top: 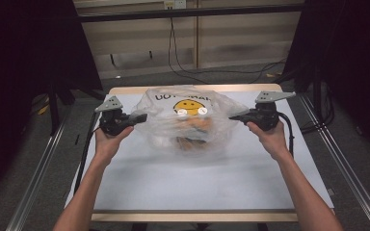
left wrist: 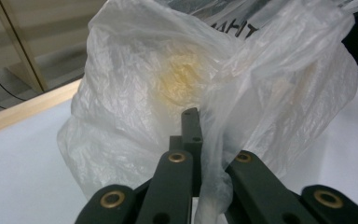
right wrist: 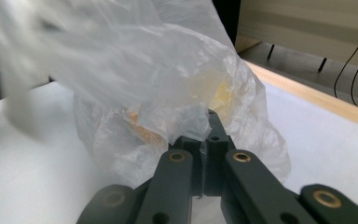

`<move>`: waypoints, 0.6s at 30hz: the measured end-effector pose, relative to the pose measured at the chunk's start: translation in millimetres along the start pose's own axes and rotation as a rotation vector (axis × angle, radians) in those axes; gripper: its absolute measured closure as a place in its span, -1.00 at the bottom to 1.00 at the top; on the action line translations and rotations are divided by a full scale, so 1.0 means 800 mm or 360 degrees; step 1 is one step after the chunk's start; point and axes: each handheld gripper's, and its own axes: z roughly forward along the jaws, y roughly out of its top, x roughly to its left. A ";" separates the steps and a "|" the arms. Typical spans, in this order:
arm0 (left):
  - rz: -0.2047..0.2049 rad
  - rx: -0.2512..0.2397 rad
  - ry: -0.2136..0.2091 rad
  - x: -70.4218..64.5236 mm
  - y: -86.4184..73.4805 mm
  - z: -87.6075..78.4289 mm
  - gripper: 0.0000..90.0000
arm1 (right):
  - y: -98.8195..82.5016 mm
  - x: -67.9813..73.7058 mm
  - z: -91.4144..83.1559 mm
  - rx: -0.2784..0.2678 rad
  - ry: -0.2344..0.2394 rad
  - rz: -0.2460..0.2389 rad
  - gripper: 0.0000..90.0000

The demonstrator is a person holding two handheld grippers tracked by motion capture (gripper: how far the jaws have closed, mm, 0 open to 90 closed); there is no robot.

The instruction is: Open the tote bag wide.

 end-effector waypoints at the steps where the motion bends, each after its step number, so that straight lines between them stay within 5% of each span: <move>1: -0.0002 0.0005 0.0004 0.000 -0.002 0.001 1.00 | -0.003 -0.001 0.001 0.0007 -0.0005 0.0007 1.00; 18: -0.0007 0.0261 -0.0008 -0.004 -0.058 0.039 1.00 | -0.064 -0.012 0.027 0.0278 -0.0010 0.0073 1.00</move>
